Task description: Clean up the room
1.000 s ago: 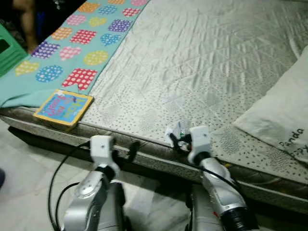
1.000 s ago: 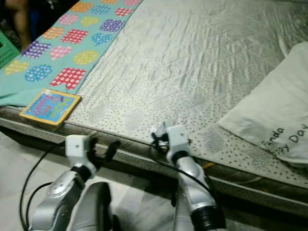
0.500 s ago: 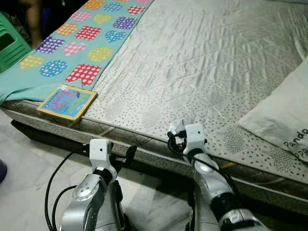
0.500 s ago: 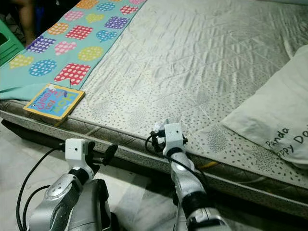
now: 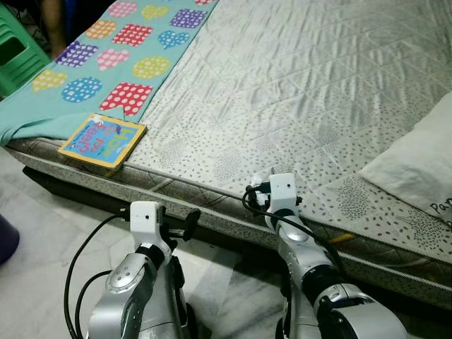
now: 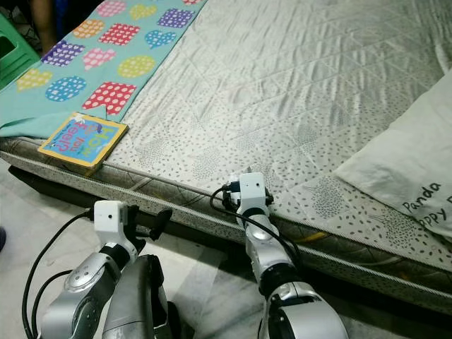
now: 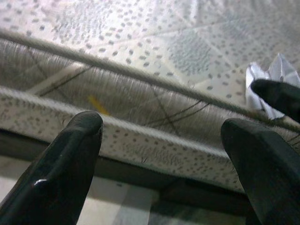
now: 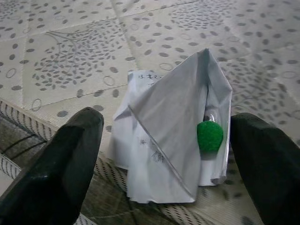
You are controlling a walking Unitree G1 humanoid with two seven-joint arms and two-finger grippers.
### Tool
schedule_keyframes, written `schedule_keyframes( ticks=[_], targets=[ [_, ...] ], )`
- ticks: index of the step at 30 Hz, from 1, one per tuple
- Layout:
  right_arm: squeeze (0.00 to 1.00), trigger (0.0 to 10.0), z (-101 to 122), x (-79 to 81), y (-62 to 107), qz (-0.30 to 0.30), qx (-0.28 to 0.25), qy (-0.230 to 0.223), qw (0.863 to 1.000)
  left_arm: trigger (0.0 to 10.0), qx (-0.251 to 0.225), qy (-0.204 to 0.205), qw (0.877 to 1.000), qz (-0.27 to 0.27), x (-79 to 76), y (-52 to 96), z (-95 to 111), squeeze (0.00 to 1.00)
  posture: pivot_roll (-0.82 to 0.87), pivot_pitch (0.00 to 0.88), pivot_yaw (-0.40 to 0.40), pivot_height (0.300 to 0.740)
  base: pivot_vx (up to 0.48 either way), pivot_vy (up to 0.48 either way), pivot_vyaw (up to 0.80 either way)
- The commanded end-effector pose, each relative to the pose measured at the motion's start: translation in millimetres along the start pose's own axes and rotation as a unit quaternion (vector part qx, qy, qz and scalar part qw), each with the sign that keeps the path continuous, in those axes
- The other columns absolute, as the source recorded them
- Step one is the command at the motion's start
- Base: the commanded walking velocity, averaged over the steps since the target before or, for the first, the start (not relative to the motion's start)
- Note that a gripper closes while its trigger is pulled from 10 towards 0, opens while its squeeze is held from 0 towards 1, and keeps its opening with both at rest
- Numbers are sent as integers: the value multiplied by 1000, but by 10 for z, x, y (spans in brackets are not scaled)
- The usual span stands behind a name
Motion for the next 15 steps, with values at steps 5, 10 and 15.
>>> schedule_keyframes(
  ticks=[5, 10, 15],
  targets=[
    [0, 10000, -14, 36, 3, -22, -5, 12, 1000, 10000, 12, -4, 1000, 1, 26, 55, -46, 0, 18, 256, 60, 560, 0, 0, 0],
    [0, 10000, 27, 15, -7, -51, -13, 28, 998, 10000, 12, -4, 1000, 0, 19, 55, -43, 0, 21, 258, 59, 560, 0, 0, 0],
    [0, 10000, 43, 5, -13, -80, -14, 48, 996, 10000, 14, -4, 1000, 2, 17, 60, -42, 0, 30, 257, 57, 560, 0, 0, 0]
  ],
)
Point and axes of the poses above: a point about 5 cm out from each wrist's last joint towards the gripper, its own y axis pointing back from the gripper into the wrist, its own z axis along the axis of the wrist's last joint, x = y × z, the point moved 6 cm from there along -y, pointing out of the wrist towards the gripper, and after that the axes turned 9 degrees about -y, right-handed, at the moved point
